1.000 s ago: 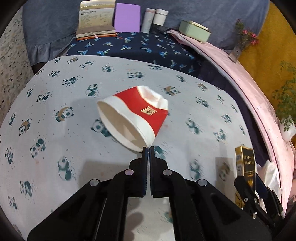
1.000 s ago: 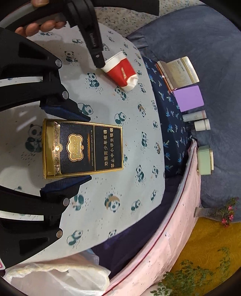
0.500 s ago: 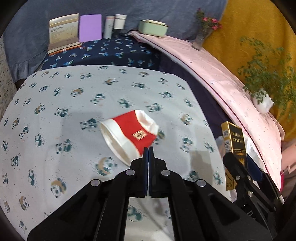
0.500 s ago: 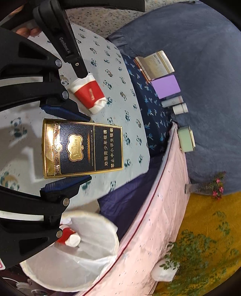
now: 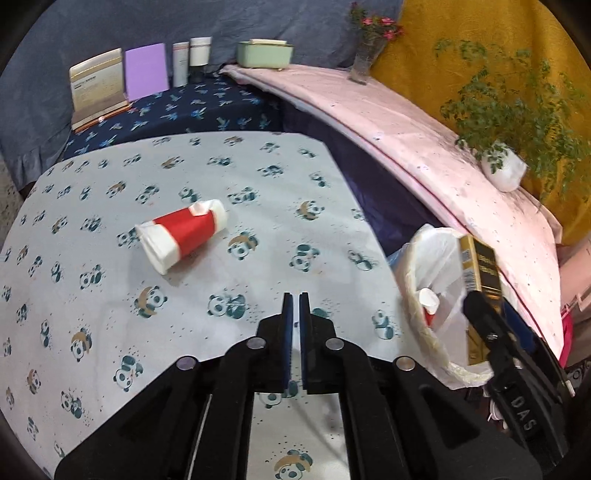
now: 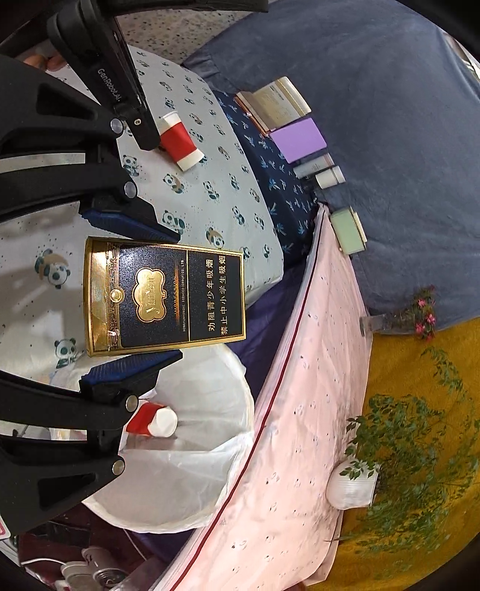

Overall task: Collect trash
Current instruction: 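Carry the red-and-white cup and gold box over the bin with both grippers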

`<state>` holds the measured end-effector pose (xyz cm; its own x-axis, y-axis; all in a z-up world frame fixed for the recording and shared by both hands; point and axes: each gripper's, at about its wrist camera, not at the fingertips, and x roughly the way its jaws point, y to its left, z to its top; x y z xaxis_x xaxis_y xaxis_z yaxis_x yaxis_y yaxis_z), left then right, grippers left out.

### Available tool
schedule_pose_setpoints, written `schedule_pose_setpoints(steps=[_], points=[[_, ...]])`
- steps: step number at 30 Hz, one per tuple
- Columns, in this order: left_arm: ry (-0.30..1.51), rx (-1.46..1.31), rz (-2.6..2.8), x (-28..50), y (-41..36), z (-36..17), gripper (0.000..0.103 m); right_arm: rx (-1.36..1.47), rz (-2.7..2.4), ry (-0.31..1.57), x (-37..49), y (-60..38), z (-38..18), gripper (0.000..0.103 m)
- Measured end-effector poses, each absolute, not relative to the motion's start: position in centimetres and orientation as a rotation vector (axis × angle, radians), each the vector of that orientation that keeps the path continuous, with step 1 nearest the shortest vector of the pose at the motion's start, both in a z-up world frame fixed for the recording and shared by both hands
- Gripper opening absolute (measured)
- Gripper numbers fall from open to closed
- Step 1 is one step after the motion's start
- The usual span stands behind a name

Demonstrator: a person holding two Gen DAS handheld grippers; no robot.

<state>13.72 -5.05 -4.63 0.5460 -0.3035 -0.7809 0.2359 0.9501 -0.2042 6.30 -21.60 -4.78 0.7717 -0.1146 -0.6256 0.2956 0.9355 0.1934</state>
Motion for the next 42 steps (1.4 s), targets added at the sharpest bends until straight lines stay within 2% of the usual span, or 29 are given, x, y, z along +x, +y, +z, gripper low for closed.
schedule_pose_setpoints(steps=[1, 3, 5, 9, 17, 20, 22, 23, 25, 28, 42], points=[[0.947, -0.089, -0.308, 13.9, -4.6, -4.8, 0.024, 0.29, -0.226, 0.655, 6.2, -21.6, -4.9, 0.054], [0.953, -0.114, -0.268, 14.4, -3.5, -5.3, 0.038, 0.292, -0.221, 0.657, 6.3, -21.5, -5.0, 0.054], [0.944, -0.12, -0.232, 14.9, -2.2, -5.5, 0.04, 0.291, -0.216, 0.66, 6.5, -21.2, -5.1, 0.054], [0.94, -0.114, -0.18, 16.3, -0.1, -6.4, 0.053, 0.295, -0.202, 0.668, 7.1, -20.7, -5.5, 0.054], [0.978, -0.116, -0.163, 19.8, 1.1, -8.6, 0.054, 0.289, -0.18, 0.696, 9.3, -19.4, -6.5, 0.054], [0.984, -0.114, -0.17, 20.6, 0.9, -9.2, 0.052, 0.288, -0.175, 0.707, 10.0, -19.1, -7.0, 0.054], [0.989, -0.109, -0.191, 21.1, 0.6, -9.4, 0.032, 0.287, -0.174, 0.714, 10.6, -19.1, -7.2, 0.054], [0.997, -0.106, -0.202, 21.3, 0.4, -9.5, 0.028, 0.288, -0.173, 0.716, 10.7, -19.1, -7.3, 0.054], [1.014, -0.108, -0.221, 21.6, 0.2, -9.7, 0.006, 0.289, -0.172, 0.721, 11.1, -19.2, -7.5, 0.054], [0.999, -0.1, -0.23, 21.5, -0.3, -9.4, 0.003, 0.292, -0.173, 0.724, 11.3, -19.3, -7.6, 0.054], [0.924, -0.068, -0.397, 17.2, -6.1, -4.8, 0.002, 0.312, -0.205, 0.673, 8.6, -21.5, -5.9, 0.054]])
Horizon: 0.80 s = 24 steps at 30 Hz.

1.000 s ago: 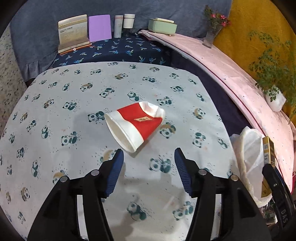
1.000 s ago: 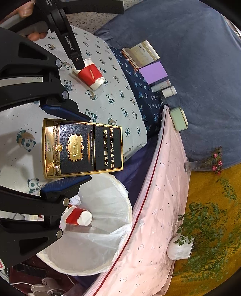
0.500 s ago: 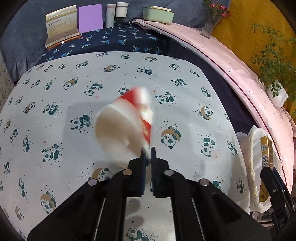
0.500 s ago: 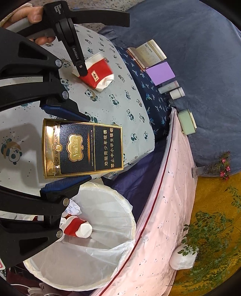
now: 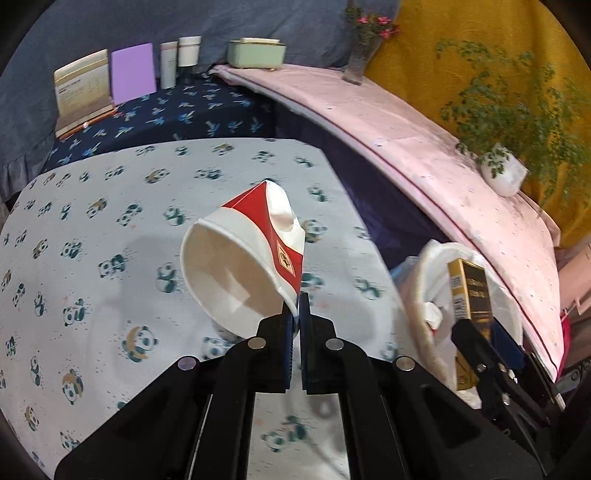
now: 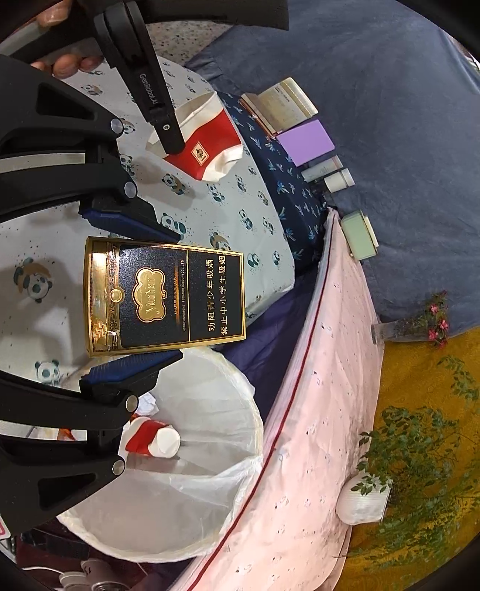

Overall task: Collect trash
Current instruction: 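Carry the red-and-white cup and gold box over the bin with both grippers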

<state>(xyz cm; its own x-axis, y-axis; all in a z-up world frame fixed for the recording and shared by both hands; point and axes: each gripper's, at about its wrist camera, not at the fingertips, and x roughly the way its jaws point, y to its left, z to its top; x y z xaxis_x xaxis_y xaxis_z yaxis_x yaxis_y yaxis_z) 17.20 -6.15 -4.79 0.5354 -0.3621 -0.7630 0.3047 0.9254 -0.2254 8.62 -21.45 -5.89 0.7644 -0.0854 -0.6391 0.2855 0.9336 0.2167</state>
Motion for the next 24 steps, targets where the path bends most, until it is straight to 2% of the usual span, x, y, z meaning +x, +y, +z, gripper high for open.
schedule_pose_setpoints(steps=[24], points=[[0.938, 0.048, -0.692, 10.7, -20.2, -4.1, 0.003, 0.413, -0.378, 0.612, 2.2, -32.7, -6.1, 0.054]])
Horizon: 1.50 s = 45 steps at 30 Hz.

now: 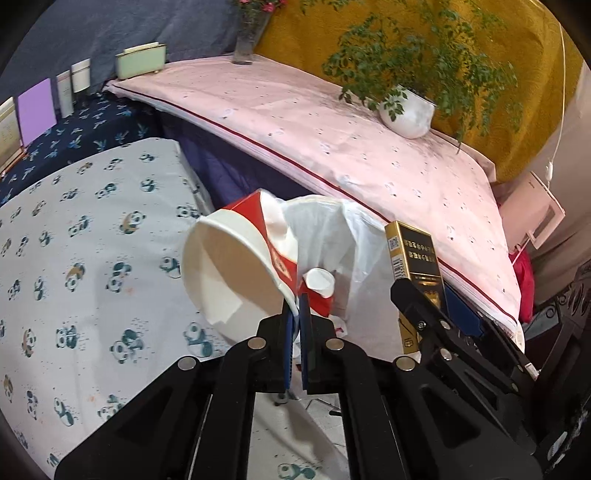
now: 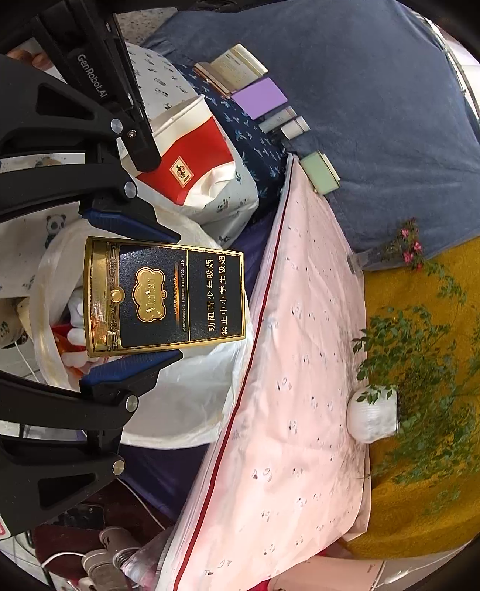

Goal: Collect trash

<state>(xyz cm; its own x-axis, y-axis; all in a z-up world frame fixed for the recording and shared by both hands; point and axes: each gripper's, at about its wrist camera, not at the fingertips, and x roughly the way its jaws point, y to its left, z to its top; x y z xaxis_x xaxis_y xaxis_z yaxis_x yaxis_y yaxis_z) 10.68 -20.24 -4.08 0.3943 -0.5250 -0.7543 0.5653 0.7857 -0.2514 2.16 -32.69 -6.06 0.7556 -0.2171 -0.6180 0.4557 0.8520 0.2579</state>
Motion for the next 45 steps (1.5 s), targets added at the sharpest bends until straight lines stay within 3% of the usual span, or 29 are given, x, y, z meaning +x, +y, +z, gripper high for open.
schedule_pose_setpoints(steps=[8, 10, 13, 15, 23, 27, 34, 41, 45], points=[[0.932, 0.061, -0.706, 10.4, -22.0, -4.5, 0.005, 0.436, -0.386, 0.614, 2.0, -34.4, -6.6, 0.055], [0.938, 0.063, -0.69, 10.6, -22.0, -4.6, 0.023, 0.449, -0.385, 0.617, 2.1, -34.7, -6.8, 0.055], [0.928, 0.057, -0.65, 10.9, -21.4, -4.7, 0.041, 0.463, -0.387, 0.617, 2.2, -35.0, -6.9, 0.056], [0.925, 0.054, -0.631, 11.1, -21.0, -4.6, 0.045, 0.463, -0.389, 0.616, 2.2, -35.0, -6.9, 0.056], [0.929, 0.042, -0.591, 11.2, -19.5, -4.6, 0.047, 0.447, -0.38, 0.619, 2.2, -34.4, -6.6, 0.056], [0.912, 0.046, -0.569, 10.8, -18.5, -4.2, 0.057, 0.438, -0.379, 0.615, 1.9, -33.9, -6.1, 0.056], [0.882, 0.059, -0.548, 9.8, -16.7, -3.4, 0.058, 0.418, -0.372, 0.619, 1.1, -32.9, -5.2, 0.058], [0.853, 0.088, -0.513, 8.4, -15.2, -2.7, 0.06, 0.379, -0.37, 0.625, -0.5, -31.5, -4.3, 0.07], [0.833, 0.102, -0.493, 7.4, -14.3, -2.2, 0.07, 0.361, -0.376, 0.616, -1.7, -30.7, -3.5, 0.079]])
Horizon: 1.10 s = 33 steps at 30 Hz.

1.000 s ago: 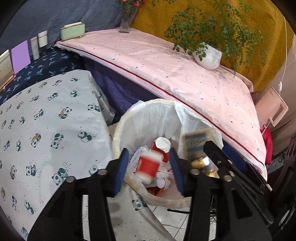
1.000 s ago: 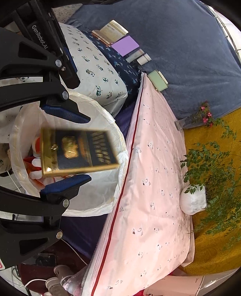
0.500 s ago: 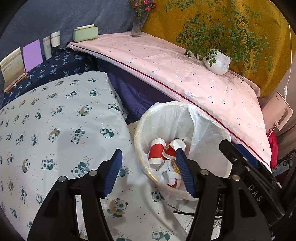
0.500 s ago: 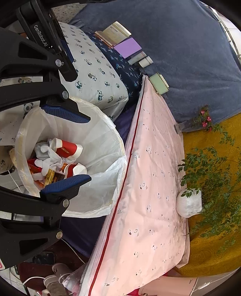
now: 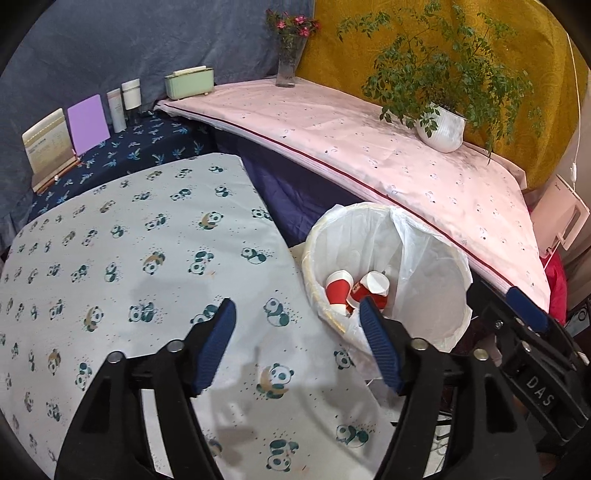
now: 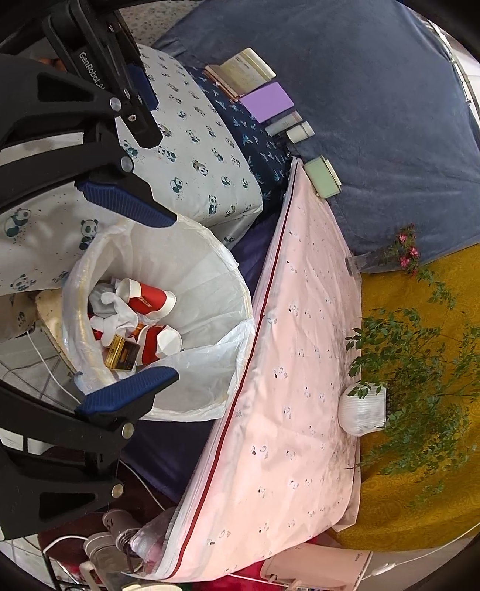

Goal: Collect trash

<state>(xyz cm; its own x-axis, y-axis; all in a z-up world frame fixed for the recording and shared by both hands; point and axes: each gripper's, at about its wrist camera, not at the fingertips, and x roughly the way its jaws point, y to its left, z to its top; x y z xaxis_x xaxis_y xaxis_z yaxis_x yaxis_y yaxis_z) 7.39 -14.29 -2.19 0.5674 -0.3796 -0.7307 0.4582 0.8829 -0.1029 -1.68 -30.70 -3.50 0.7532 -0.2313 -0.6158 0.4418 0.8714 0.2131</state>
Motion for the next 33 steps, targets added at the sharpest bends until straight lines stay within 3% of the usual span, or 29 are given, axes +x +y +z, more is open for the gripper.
schedule_pose_setpoints(steps=[2, 7, 13, 15, 33], points=[[0.814, 0.119, -0.473, 6.8, -13.9, -2.0, 0.074, 0.334, -0.386, 0.617, -2.2, -30.1, -3.2, 0.084], [0.791, 0.155, -0.425, 5.5, -12.6, -2.1, 0.087, 0.264, -0.405, 0.636, -3.2, -28.5, -3.0, 0.084], [0.785, 0.167, -0.395, 4.3, -10.7, -2.4, 0.089, 0.245, -0.405, 0.661, -4.3, -27.2, -3.3, 0.086], [0.79, 0.159, -0.387, 4.1, -10.1, -2.5, 0.09, 0.244, -0.404, 0.673, -4.6, -26.8, -3.5, 0.098], [0.791, 0.136, -0.363, 2.4, -7.6, -3.4, 0.092, 0.149, -0.417, 0.698, -6.0, -23.3, -4.2, 0.096]])
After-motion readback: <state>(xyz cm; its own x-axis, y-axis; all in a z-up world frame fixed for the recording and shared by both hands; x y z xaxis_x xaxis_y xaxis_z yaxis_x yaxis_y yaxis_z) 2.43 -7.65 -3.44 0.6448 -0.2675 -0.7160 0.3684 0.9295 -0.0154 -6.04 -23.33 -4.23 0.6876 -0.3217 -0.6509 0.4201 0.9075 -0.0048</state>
